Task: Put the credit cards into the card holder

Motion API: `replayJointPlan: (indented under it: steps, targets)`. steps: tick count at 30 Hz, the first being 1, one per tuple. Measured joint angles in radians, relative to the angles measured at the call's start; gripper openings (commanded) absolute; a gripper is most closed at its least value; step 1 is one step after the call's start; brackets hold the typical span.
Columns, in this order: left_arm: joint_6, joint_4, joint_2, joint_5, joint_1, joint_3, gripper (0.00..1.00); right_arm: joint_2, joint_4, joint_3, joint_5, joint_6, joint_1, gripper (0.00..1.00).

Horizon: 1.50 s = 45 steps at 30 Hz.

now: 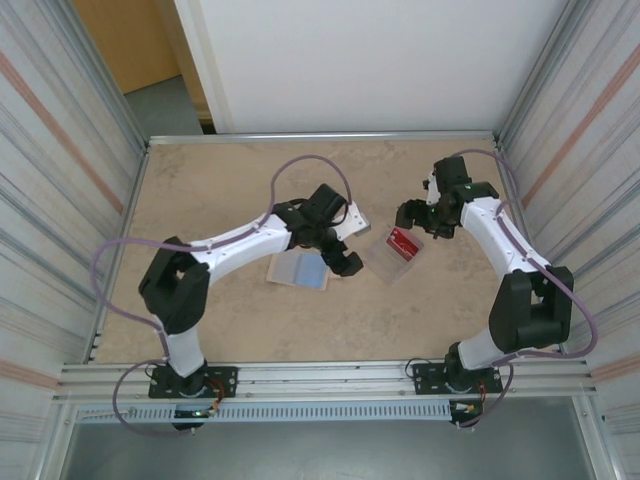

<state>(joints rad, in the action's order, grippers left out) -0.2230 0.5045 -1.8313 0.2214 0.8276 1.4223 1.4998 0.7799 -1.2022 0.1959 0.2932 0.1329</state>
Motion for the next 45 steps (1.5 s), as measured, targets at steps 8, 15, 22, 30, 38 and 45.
replayJointPlan:
  steps: [8, 15, 22, 30, 38, 45]
  targets:
    - [0.026, 0.043, -0.196, -0.040, 0.058, 0.224, 0.99, 0.000, -0.018, 0.040, 0.067, -0.054, -0.040, 0.82]
    - [0.041, 0.079, -0.323, -0.043, 0.054, 0.352, 0.99, 0.007, -0.050, 0.055, 0.071, -0.093, -0.048, 0.81]
    - [0.044, 0.119, -0.409, -0.051, 0.051, 0.426, 0.98, 0.048, -0.061, 0.064, 0.055, -0.119, -0.062, 0.78]
    - [0.048, 0.123, -0.424, -0.054, 0.047, 0.432, 0.97, 0.052, -0.079, 0.073, 0.067, -0.123, -0.063, 0.76]
    - [0.043, 0.123, -0.429, -0.032, 0.037, 0.432, 0.93, 0.085, -0.088, 0.076, 0.068, -0.146, -0.053, 0.73]
    - [0.014, 0.129, -0.429, -0.021, 0.022, 0.432, 0.92, 0.130, -0.082, 0.080, 0.064, -0.158, -0.027, 0.73]
